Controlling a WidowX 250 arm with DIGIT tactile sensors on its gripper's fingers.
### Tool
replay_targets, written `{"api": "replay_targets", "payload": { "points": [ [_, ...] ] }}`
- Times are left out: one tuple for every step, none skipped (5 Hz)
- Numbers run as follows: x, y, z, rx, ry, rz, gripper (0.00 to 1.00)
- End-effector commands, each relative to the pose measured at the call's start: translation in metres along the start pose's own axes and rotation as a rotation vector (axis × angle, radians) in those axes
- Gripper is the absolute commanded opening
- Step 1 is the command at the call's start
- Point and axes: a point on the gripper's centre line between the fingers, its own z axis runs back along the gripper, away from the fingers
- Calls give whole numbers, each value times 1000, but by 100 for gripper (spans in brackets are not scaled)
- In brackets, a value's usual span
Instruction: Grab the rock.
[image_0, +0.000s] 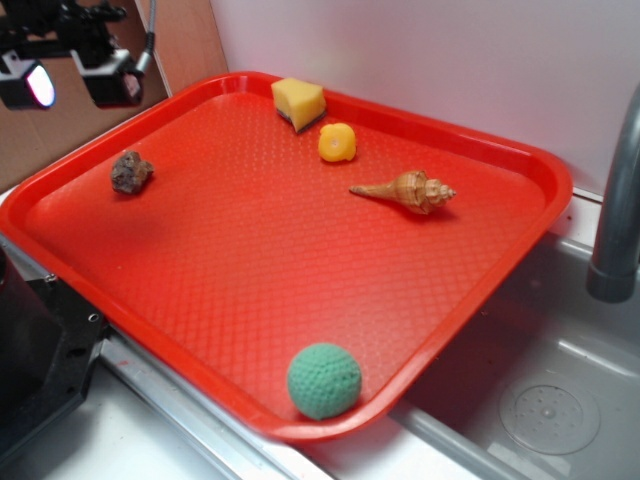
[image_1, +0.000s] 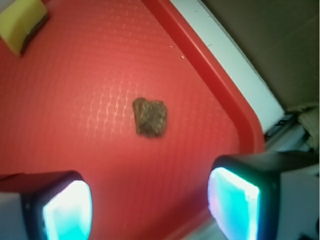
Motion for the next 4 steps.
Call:
{"api": "replay_targets", "payload": {
  "points": [
    [19, 10, -46, 39, -73, 101, 100],
    [24, 9, -66, 72, -90, 100, 100],
    [24, 13, -78, 5, -71, 116, 78],
    [18, 13, -75, -18, -77, 130, 0]
  ]
}}
